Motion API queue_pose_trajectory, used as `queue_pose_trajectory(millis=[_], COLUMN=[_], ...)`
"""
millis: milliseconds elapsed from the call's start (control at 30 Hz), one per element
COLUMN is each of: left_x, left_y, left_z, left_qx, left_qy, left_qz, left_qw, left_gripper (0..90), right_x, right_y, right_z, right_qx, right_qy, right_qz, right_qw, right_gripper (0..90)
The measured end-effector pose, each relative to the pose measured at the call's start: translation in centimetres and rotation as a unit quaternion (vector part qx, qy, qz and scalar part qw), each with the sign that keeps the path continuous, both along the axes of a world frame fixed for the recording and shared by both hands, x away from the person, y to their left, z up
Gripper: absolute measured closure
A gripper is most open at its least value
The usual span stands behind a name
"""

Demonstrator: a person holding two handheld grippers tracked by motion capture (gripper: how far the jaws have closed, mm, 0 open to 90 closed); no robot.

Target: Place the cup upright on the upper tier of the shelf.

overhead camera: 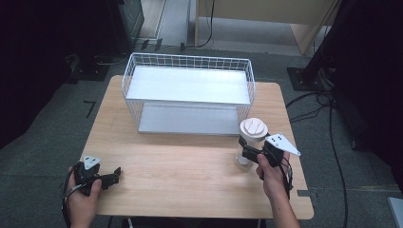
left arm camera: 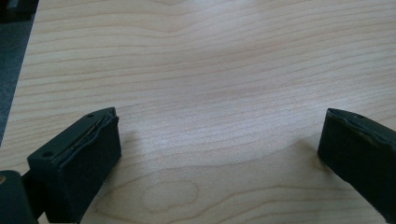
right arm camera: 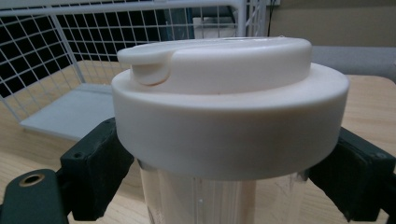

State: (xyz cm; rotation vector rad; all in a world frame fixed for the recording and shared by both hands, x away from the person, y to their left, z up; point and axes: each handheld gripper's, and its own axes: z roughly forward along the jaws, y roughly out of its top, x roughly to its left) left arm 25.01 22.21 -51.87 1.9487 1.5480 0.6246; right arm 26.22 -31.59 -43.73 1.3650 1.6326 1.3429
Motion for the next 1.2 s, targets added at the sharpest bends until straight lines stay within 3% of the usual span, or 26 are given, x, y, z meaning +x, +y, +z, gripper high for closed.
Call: queue_pose_trajectory(millis=[567,767,1200], left_x=[0.0,0.0,0.0], left_y=[0.0,0.0,0.0], left_z=[0.0,0.0,0.0], left_qx=[0.0,0.0,0.001], left_qy=[0.0,0.0,-0.001], left_qz=[0.0,0.0,-0.003], left_qw=[1.0,1.0,1.0], left_gripper=[0.0,0.0,0.0], right_x=[0.0,0.3,1.9], right_y=[2.3,3.9,7.1], right_z=[3.9,6.5,11.1], right_qx=[0.012,0.015,0.009], right_qy=[-0.063,-0.102,-0.156], right_qz=[0.02,0.028,0.046], right_qw=[0.9977,0.9943,0.9866], right_gripper=[13.8,13.8,13.8])
